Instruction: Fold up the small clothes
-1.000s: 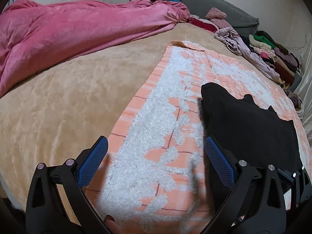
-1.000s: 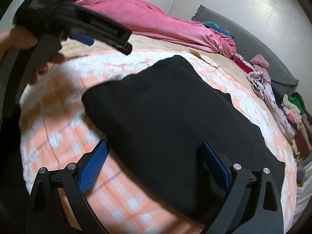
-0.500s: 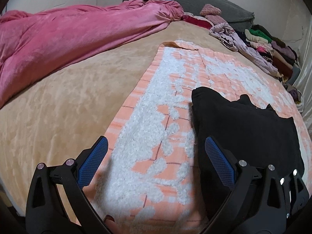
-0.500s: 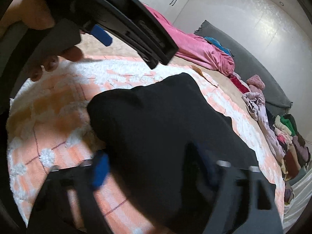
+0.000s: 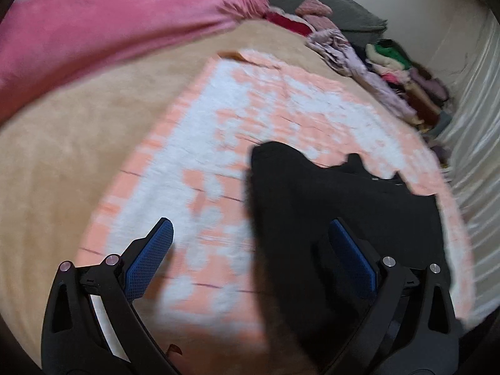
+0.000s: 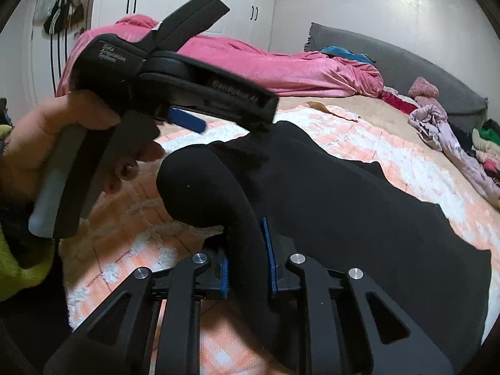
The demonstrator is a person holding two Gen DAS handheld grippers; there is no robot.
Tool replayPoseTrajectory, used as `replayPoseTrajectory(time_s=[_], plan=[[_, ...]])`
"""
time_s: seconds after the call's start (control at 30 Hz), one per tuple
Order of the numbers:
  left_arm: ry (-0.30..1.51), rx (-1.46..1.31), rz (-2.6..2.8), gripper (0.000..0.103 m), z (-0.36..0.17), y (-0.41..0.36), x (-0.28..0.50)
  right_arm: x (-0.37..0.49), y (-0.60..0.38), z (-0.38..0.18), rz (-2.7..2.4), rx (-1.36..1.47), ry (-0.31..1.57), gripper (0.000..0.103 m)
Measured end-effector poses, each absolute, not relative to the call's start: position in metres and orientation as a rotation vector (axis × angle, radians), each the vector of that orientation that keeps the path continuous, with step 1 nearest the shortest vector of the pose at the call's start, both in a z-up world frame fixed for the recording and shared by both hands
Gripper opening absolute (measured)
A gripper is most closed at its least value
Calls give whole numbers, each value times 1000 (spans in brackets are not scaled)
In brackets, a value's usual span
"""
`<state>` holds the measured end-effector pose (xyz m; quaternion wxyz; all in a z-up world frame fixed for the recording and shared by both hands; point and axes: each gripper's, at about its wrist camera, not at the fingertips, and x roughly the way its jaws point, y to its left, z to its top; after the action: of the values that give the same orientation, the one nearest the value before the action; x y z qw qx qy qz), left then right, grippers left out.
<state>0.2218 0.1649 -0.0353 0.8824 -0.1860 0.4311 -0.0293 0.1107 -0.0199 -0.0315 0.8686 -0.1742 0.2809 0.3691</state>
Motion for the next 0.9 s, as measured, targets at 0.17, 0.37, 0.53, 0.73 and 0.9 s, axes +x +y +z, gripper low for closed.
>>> replayPoseTrajectory(time_s=[0.17,0.37,0.53,0.73,0.9], plan=[[983,-457,-117,66,-56,158,241,109,-21,-30,776,-347,587,16],[1005,-506,-177,19,-53,146,249,110,-28,-29,781,-305,592,14],[978,-449,-151,9,-27,129,248,111,-52,-15,775,-190,558,10],[909,-395,-175,8,20,97,242,108,-100,9,727,-16,508,8],[862,-304,-221,8,57,44,241,108,-158,18,689,174,492,7]])
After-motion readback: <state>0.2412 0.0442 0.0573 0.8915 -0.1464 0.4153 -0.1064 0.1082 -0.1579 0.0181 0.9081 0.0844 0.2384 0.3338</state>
